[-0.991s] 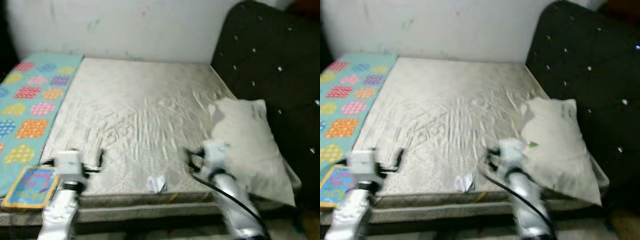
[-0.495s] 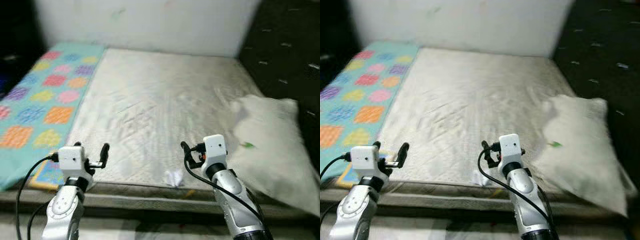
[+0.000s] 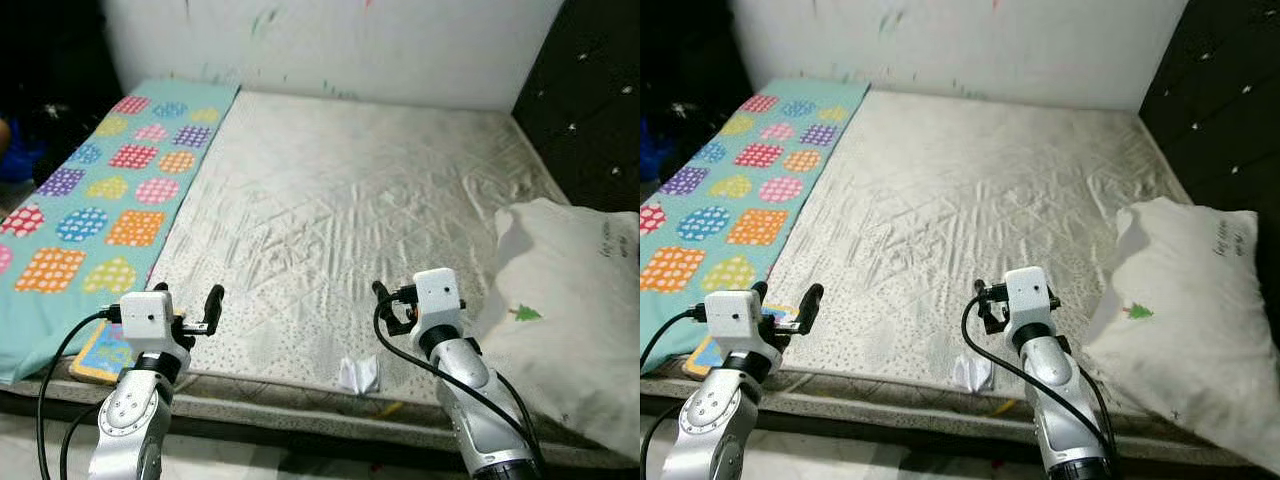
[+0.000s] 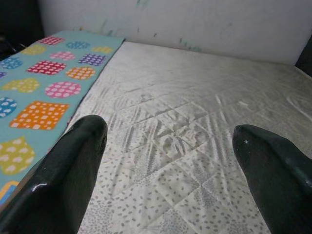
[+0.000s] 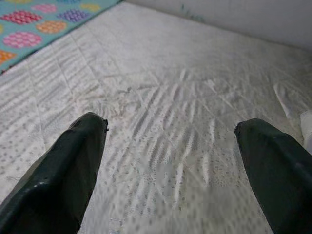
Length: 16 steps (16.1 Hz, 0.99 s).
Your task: Clean up the room
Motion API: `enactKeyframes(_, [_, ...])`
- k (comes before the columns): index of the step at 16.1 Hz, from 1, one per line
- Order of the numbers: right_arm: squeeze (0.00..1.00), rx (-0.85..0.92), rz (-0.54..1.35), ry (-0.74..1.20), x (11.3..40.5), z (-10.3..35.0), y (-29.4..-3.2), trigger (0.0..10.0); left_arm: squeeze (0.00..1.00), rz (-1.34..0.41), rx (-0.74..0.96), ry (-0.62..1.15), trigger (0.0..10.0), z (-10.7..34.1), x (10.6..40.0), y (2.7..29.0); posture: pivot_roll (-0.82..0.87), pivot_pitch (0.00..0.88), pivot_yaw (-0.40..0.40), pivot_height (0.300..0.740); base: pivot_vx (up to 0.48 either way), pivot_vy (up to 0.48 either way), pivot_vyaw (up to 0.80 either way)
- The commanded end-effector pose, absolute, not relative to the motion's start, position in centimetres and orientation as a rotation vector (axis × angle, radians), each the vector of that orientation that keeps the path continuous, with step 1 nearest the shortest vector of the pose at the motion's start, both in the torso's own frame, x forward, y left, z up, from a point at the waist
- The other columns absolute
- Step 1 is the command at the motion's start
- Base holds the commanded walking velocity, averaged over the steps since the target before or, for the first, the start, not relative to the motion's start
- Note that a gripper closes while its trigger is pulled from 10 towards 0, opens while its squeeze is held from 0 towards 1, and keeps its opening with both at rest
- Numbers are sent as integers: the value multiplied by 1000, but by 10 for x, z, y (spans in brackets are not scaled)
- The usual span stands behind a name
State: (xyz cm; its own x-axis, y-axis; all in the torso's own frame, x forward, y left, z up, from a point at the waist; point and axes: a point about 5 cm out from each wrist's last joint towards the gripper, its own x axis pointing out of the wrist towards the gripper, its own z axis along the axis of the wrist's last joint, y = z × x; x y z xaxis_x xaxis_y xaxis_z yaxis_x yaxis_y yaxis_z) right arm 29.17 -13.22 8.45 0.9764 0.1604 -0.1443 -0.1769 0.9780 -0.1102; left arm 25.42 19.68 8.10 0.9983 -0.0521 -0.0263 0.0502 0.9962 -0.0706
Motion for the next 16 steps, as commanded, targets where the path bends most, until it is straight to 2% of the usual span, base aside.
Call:
enactKeyframes(1, [0,-134,176,107,292,87,-133,10000,0,-60,-71,33,10000,81,254,195,-95,0,-41,740,285,0,0])
enactKeyframes(2, [0,-82,203,104,291,87,-132,10000,0,-59,-69,37,10000,81,254,195,-94,0,-41,740,247,0,0])
enactKeyframes(9, [0,-35,172,118,291,87,-140,10000,0,-57,-68,49,10000,79,254,195,-96,0,-41,740,0,0,0])
enactKeyframes(16, [0,-34,157,137,292,85,-141,10000,0,-60,-64,61,10000,78,254,194,-92,0,-43,740,0,0,-800])
